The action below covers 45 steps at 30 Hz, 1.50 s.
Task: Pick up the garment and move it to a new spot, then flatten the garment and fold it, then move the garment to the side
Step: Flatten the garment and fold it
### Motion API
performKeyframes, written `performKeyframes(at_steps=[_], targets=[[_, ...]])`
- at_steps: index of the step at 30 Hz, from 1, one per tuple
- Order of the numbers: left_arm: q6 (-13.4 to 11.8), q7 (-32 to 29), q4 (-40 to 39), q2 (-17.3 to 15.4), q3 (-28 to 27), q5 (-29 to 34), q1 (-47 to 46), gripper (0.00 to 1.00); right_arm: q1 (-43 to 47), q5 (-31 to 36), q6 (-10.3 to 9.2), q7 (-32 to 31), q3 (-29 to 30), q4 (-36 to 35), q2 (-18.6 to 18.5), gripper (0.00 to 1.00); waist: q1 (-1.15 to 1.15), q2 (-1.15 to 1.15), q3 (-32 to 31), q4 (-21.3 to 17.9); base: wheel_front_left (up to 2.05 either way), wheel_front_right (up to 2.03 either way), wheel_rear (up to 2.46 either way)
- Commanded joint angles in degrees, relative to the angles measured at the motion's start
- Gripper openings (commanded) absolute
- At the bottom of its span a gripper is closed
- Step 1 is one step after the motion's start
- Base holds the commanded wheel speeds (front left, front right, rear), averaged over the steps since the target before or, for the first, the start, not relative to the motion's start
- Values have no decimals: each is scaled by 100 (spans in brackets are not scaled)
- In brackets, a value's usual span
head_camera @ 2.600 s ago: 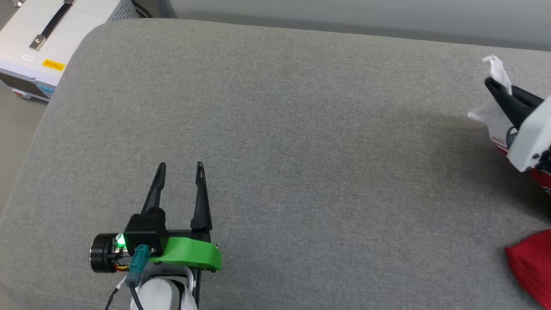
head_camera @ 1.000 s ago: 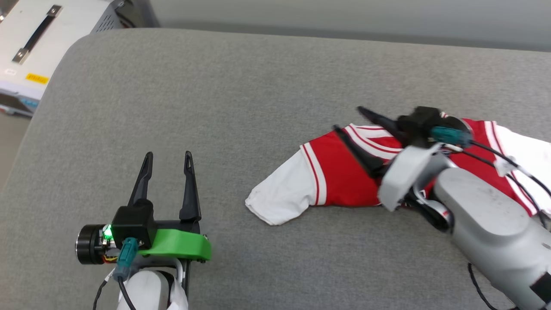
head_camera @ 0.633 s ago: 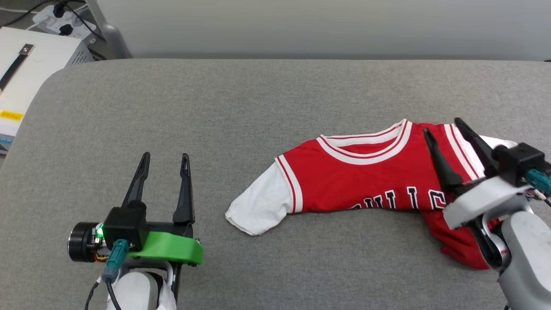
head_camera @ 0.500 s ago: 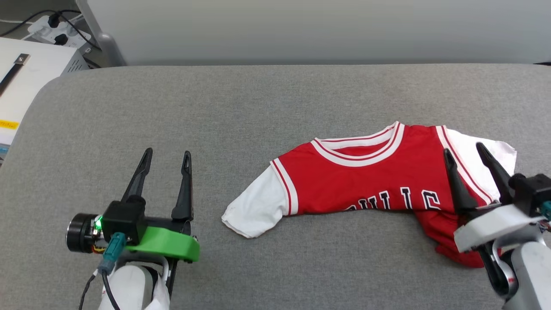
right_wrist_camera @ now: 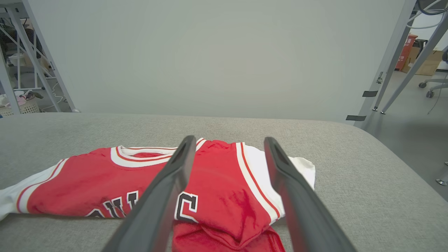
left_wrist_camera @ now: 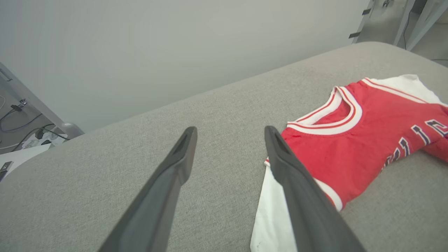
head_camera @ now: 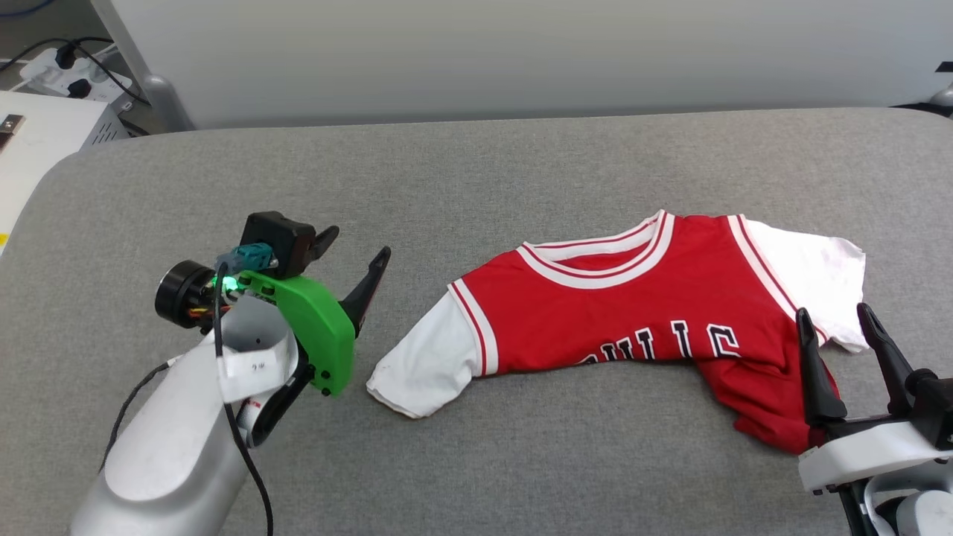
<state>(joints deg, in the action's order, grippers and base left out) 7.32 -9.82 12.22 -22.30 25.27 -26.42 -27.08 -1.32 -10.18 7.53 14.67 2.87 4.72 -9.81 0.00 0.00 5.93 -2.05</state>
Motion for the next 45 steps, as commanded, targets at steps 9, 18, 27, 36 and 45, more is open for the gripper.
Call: performKeyframes(at_steps=[9, 18, 27, 36, 45], targets=[[16, -2202, 184, -914, 1650, -1637, -903, 100, -85, 100, -4, -75, -75, -103, 9, 100, 0, 0, 305, -170, 0, 0, 0], [16, -2598, 821, -1013, 2646, -2053, -1338, 100, -416, 131, -4, -72, -252, -10, 16, 100, 0, 0, 744, -354, 0, 0, 0], [16, -2525, 1287, -1017, 3606, -2335, -1488, 0, -603, 137, -4, -19, -317, 195, 36, 100, 0, 0, 903, -421, 0, 0, 0], [16, -1304, 761, -1477, 3398, -2290, -2276, 0, -531, 124, -4, 18, -133, 237, 67, 100, 0, 0, 774, -258, 0, 0, 0], [-112, -1205, 262, -1961, 2945, -2220, -2925, 0, -640, 154, -4, 30, 4, 1, 86, 100, 0, 0, 1008, -386, 0, 0, 0]])
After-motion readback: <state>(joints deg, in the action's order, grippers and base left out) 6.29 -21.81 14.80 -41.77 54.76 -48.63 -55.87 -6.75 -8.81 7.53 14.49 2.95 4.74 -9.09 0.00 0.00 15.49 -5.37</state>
